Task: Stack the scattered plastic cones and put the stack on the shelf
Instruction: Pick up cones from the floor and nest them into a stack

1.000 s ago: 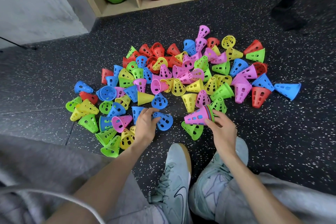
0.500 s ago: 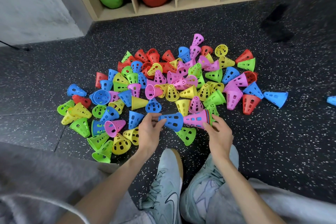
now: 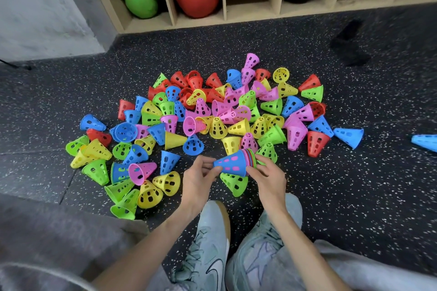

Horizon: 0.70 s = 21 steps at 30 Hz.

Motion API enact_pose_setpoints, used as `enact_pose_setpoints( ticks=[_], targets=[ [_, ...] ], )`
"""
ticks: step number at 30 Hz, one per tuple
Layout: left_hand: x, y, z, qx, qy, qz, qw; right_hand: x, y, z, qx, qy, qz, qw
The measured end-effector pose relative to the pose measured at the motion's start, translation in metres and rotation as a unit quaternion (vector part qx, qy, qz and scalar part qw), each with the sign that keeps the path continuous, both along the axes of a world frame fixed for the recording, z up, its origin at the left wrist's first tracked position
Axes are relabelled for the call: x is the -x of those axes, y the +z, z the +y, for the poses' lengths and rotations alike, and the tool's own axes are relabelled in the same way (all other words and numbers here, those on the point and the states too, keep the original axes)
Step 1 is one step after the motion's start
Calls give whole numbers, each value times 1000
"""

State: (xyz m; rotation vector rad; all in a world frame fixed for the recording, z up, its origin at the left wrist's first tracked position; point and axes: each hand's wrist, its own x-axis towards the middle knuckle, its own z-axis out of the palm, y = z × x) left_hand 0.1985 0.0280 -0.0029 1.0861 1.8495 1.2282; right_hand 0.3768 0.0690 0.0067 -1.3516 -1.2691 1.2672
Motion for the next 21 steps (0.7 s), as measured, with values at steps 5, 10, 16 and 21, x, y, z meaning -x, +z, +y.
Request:
enact_pose_setpoints(
  ticks=[5, 10, 16, 21],
  targets=[
    [0, 1, -1, 8, -3, 12, 1000, 0, 0, 1, -6, 7, -1, 1000],
    [-2, 6, -2, 14, -16, 25, 999, -3, 1, 4, -20, 24, -5, 999],
    [-9, 7, -5, 15, -52, 19, 998, -11, 9, 5, -42, 55, -19, 997],
    [-14, 6, -3, 9, -84, 3, 996, -16, 9, 6, -35, 84, -47, 995]
  ],
)
